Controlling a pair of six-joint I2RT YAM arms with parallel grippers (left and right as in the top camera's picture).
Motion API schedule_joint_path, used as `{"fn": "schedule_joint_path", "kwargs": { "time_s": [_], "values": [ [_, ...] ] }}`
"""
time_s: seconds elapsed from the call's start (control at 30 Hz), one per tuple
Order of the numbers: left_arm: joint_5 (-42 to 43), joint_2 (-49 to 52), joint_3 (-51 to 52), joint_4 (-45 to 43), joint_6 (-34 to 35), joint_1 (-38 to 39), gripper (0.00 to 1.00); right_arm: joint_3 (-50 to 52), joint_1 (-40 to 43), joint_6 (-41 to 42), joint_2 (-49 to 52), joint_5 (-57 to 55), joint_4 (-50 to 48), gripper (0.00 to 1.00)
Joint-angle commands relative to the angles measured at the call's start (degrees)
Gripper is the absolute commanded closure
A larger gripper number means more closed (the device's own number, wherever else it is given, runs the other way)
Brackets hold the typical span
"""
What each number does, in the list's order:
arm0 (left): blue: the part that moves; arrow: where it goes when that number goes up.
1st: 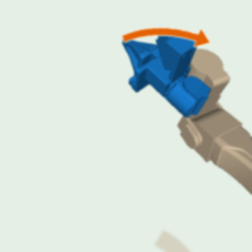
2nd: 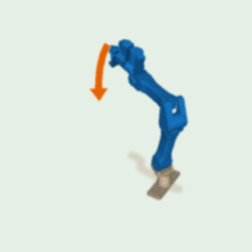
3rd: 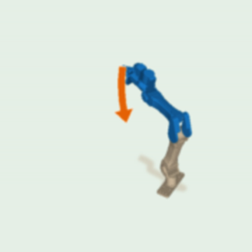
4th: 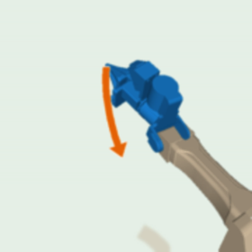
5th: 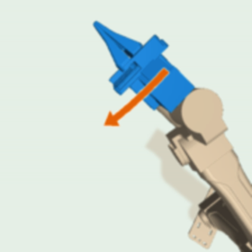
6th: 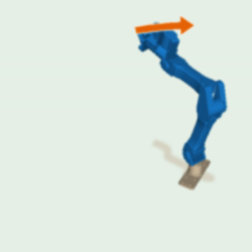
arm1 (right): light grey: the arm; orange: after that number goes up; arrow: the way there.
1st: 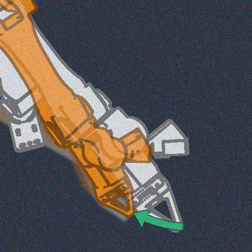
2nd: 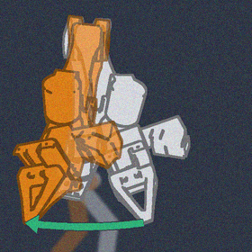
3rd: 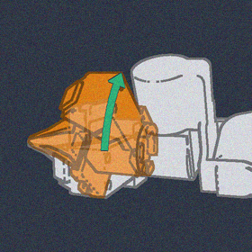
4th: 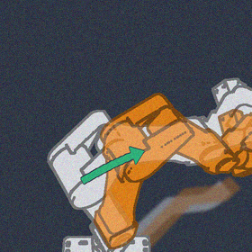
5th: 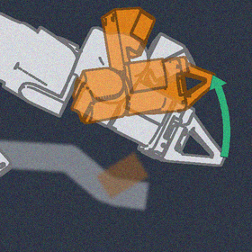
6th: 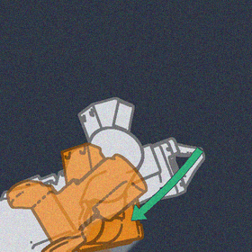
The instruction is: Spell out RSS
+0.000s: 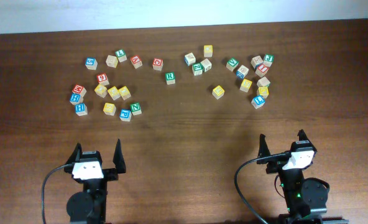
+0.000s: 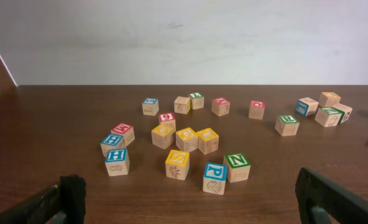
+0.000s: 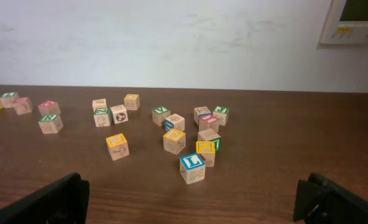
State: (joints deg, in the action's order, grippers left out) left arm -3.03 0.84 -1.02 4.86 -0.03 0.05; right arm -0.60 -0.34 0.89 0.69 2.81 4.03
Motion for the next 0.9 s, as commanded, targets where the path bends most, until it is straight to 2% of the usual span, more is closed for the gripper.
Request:
{"fn": "schedule_joint_path", "kwargs": {
  "time_s": [0.0,0.53,0.6,0.67,0.73,0.8,0.87],
  "values": [
    [0.7,-0.4,0.5,-0.3,-0.9,0.3,0.01,0.3,0.4,0.2,-0.3,-0.7,0.4,0.02],
    [0.7,-0.4,0.5,-0.3,-0.9,0.3,0.01,0.3,0.3,0.3,-0.3,0.5,0.0,0.02],
    [0.7,-0.4,0.5,-0.3,-0.9,0.3,0.01,0.3,0.3,1.9,-0.3,9.1,-0.5,0.02],
    [0.7,-0.4,0.5,-0.3,-0.9,0.3,0.01,0.3,0.3,12.5,-0.3,26.8,-1.3,0.02],
    [0.7,-0.4,0.5,-0.3,-0.9,0.3,0.01,0.3,0.3,19.4,-0.3,40.3,-1.2,0.02],
    [0.7,-0.4,0.5,-0.3,-0.9,0.3,0.01,0.3,0.3,23.1,-0.3,48.4,-1.6,0.02],
    [0.7,-0.4,0.5,-0.3,-0.9,0.3,0.01,0.3,0.3,29.5,-0.3,50.4,-3.5,0.02]
  ]
}}
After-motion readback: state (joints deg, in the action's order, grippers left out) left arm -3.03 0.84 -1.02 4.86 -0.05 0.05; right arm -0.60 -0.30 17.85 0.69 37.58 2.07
